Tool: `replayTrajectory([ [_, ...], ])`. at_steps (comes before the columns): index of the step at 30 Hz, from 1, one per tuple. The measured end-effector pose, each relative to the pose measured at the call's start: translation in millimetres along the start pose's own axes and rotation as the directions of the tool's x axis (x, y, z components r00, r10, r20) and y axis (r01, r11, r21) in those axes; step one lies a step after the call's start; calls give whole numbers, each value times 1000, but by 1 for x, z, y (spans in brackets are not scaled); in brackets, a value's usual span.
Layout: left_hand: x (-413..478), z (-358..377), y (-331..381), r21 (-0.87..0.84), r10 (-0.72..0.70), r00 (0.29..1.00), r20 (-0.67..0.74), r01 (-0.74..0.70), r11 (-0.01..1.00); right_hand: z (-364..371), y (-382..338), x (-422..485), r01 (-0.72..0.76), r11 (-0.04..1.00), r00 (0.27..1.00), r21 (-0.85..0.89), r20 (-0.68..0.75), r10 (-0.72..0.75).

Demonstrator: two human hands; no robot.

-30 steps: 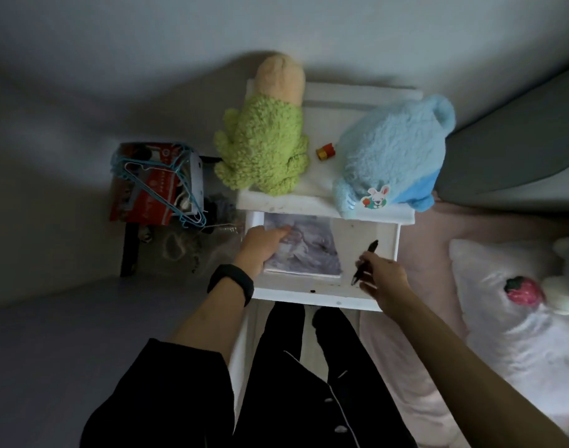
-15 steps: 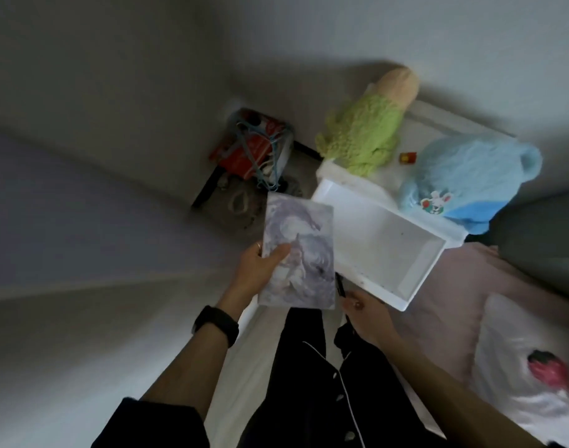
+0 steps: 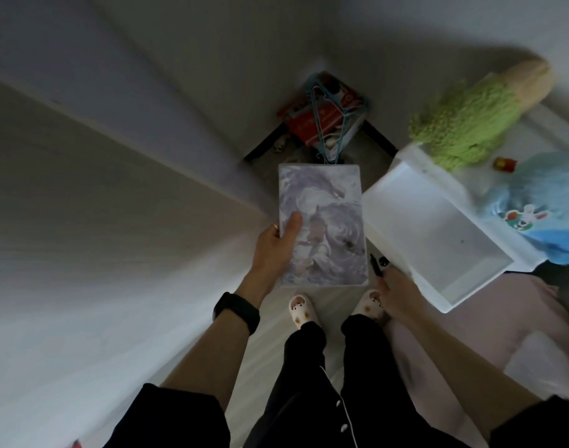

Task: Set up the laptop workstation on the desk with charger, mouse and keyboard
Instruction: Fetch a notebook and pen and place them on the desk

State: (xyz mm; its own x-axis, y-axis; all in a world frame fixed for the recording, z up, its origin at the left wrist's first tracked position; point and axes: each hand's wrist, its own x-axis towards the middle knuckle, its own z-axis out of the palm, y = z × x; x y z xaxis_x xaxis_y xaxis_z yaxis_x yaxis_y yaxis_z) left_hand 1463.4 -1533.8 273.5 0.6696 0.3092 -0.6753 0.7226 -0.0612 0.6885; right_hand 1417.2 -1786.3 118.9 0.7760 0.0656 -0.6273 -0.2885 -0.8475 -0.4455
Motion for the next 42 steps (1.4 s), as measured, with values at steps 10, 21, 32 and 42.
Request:
replayTrajectory([
  [10, -6, 28, 19, -53, -10, 1000, -23, 9, 999, -76, 25, 34, -15, 975, 982, -221, -187, -28],
  [21, -25, 65, 21, -9, -24, 998, -52, 24, 1000, -123, 46, 30, -56, 997, 997, -60, -51, 53],
  [32, -122, 13, -10, -175, 32, 991, -127, -54, 983, -117, -25, -66, 139, 985, 990, 103, 0, -140],
  [42, -238, -151, -150, -320, 7, 848, -531, -208, 924, -1, -185, -154, 508, 859, 838, -60, 264, -477],
])
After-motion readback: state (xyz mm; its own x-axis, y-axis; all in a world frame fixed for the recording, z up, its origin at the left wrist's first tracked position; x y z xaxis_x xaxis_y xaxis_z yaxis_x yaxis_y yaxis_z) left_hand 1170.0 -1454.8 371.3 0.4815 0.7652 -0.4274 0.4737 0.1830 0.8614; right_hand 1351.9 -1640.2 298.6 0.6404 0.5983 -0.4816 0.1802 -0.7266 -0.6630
